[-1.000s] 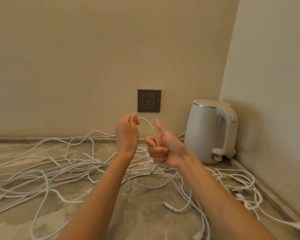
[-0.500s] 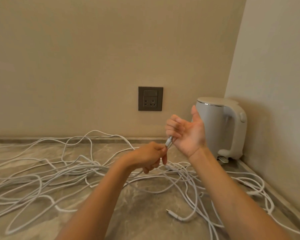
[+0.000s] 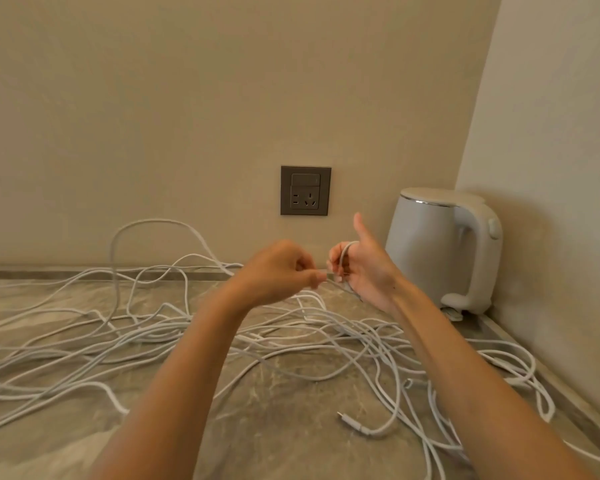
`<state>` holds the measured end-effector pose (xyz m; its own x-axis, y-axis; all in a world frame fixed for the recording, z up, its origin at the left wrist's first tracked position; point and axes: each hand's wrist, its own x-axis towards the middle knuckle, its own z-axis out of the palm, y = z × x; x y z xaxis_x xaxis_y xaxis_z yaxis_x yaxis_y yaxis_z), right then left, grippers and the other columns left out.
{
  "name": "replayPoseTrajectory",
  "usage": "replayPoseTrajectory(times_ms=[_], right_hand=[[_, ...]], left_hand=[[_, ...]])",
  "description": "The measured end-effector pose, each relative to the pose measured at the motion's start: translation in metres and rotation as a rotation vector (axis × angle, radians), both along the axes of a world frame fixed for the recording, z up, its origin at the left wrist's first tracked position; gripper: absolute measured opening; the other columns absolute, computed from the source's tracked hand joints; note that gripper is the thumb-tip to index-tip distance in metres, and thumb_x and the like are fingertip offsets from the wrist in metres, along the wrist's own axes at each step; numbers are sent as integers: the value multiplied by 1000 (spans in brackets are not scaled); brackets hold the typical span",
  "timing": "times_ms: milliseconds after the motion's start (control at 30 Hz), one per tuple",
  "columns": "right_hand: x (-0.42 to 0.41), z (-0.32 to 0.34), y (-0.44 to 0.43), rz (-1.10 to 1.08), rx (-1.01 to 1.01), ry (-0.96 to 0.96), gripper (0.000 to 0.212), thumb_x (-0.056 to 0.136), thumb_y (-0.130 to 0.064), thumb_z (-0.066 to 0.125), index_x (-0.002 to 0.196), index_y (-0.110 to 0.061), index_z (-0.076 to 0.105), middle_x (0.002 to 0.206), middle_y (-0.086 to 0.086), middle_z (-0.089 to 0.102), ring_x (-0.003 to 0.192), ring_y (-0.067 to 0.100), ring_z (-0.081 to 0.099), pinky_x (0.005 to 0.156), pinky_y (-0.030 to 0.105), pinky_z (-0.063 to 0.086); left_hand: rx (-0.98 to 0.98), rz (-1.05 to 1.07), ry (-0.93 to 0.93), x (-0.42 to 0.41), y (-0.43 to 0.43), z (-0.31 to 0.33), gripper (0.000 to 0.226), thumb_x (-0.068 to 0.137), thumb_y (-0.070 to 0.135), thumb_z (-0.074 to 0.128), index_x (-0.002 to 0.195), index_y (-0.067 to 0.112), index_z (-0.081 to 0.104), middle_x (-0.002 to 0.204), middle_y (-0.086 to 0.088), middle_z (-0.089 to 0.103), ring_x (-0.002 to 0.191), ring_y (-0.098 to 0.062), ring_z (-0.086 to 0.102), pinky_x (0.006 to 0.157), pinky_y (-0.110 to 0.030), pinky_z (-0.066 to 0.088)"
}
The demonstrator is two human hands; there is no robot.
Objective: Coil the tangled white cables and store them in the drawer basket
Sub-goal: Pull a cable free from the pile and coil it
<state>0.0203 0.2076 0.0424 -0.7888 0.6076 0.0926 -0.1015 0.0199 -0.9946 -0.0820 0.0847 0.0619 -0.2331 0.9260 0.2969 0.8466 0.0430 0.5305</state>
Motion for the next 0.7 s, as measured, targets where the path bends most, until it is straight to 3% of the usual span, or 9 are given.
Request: replayPoseTrajectory(times_ms=[167, 333, 533, 633, 700], right_hand=[[-4, -3, -6, 27, 139, -208, 79, 91, -65, 2, 62, -6, 46, 59, 8, 44, 49, 12, 38, 50, 22, 34], [-9, -3, -12, 185, 157, -300, 83, 85, -71, -5, 52, -9, 40, 46, 2, 41, 38, 9, 34, 38, 17, 28], [-6, 0, -15, 491, -233, -134, 83, 79, -78, -2, 35, -17, 33, 31, -5, 28, 29, 4, 20, 31, 15, 15], [-6, 5, -12, 682, -459, 42, 87, 81, -78, 2, 37, -15, 41, 30, -4, 36, 30, 6, 17, 30, 15, 18], [-8, 3, -5, 874, -677, 226, 87, 82, -77, 13, 49, -5, 50, 40, 7, 50, 39, 12, 24, 37, 22, 26]], left_hand=[[241, 83, 5, -6, -4, 5, 22, 89, 26, 59, 69, 18, 62, 50, 8, 43, 46, -6, 34, 51, -21, 28], [413, 139, 5, -6, -1, 2, 21, 89, 26, 57, 75, 12, 65, 52, 10, 42, 47, -3, 34, 48, -12, 28], [524, 230, -65, -9, 8, -8, 26, 89, 26, 58, 71, 8, 65, 52, 7, 45, 49, -7, 37, 54, -25, 31], [473, 229, -109, -7, 14, -15, 26, 93, 20, 52, 71, 11, 63, 52, 7, 47, 49, -5, 41, 55, -27, 33], [378, 191, -136, -6, 18, -20, 31, 95, 15, 47, 66, 19, 56, 52, 6, 49, 45, -3, 42, 54, -25, 33]])
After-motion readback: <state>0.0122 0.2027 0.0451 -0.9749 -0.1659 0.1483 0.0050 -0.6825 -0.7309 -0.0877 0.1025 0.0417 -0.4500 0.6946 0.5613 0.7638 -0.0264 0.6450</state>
